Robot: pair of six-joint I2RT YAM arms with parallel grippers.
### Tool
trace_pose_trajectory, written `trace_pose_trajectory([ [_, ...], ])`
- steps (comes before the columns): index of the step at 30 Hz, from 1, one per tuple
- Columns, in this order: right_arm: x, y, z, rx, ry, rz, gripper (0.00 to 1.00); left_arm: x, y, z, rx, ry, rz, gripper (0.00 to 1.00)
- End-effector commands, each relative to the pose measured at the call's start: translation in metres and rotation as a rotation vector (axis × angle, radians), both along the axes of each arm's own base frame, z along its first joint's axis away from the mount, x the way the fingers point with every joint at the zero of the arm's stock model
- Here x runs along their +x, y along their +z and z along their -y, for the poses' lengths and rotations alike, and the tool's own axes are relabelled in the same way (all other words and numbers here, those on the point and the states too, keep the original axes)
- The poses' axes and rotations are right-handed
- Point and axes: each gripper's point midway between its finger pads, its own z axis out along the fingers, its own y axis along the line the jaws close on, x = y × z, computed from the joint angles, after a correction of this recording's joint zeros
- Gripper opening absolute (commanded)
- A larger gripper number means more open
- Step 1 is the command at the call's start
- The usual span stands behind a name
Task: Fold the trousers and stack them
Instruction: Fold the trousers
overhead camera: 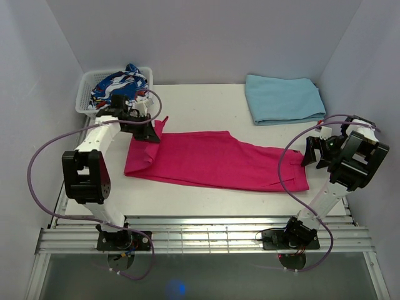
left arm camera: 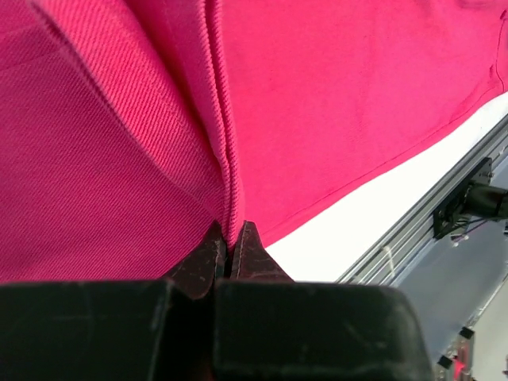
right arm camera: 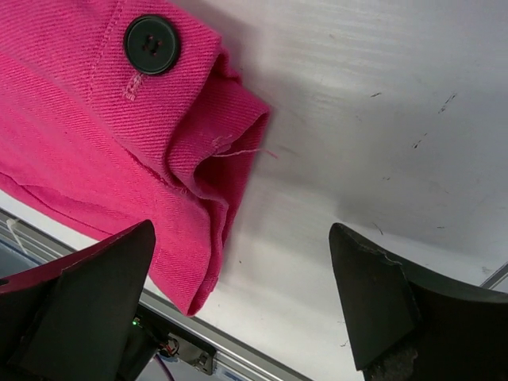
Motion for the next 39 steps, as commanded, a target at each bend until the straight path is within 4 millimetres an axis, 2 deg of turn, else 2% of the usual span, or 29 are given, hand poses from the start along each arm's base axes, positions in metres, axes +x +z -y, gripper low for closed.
trace_pose_trajectory([
  [1,0.005,-0.004,0.002,-0.007,-0.019,0.007,0.96,0.014,0.004,0.043,-0.032,0.066,0.005,0.00],
  [2,0.005,-0.005,0.002,-0.008,-0.021,0.005,0.96,0.009,-0.002,0.067,-0.029,0.048,-0.012,0.00],
  [4,0.005,-0.007,0.003,-0.011,-0.025,0.001,0.96,0.008,-0.014,0.080,0.009,0.070,-0.019,0.00],
  [5,0.005,-0.008,0.003,-0.010,-0.026,-0.001,0.96,0.004,-0.020,0.098,-0.002,0.070,-0.035,0.00],
  [9,0.004,-0.011,0.001,0.001,-0.033,-0.019,0.95,0.002,-0.042,0.126,0.015,0.123,-0.093,0.00],
  [13,0.002,-0.012,0.001,-0.003,-0.030,-0.021,0.95,0.008,-0.052,0.149,-0.002,0.148,-0.083,0.00],
  [17,0.003,-0.011,0.002,-0.008,-0.030,-0.019,0.95,0.001,-0.062,0.174,0.002,0.127,-0.090,0.00],
  [22,0.003,-0.012,0.002,-0.001,-0.029,-0.023,0.95,-0.006,-0.073,0.191,0.000,0.113,-0.107,0.00],
  [26,0.001,-0.013,0.002,-0.007,-0.021,-0.024,0.95,-0.011,-0.074,0.203,-0.006,0.089,-0.089,0.00],
  [32,0.001,-0.013,0.001,-0.005,-0.020,-0.025,0.96,-0.023,-0.080,0.213,0.011,0.074,-0.102,0.00],
  [34,0.001,-0.013,0.000,0.000,-0.023,-0.027,0.96,-0.026,-0.083,0.215,0.009,0.071,-0.111,0.18],
  [36,0.002,-0.013,0.000,0.000,-0.023,-0.025,0.96,-0.028,-0.079,0.219,-0.015,0.056,-0.111,0.23],
  [39,0.000,-0.015,0.000,0.000,-0.021,-0.031,0.96,-0.029,-0.065,0.227,-0.062,0.023,-0.089,0.46],
])
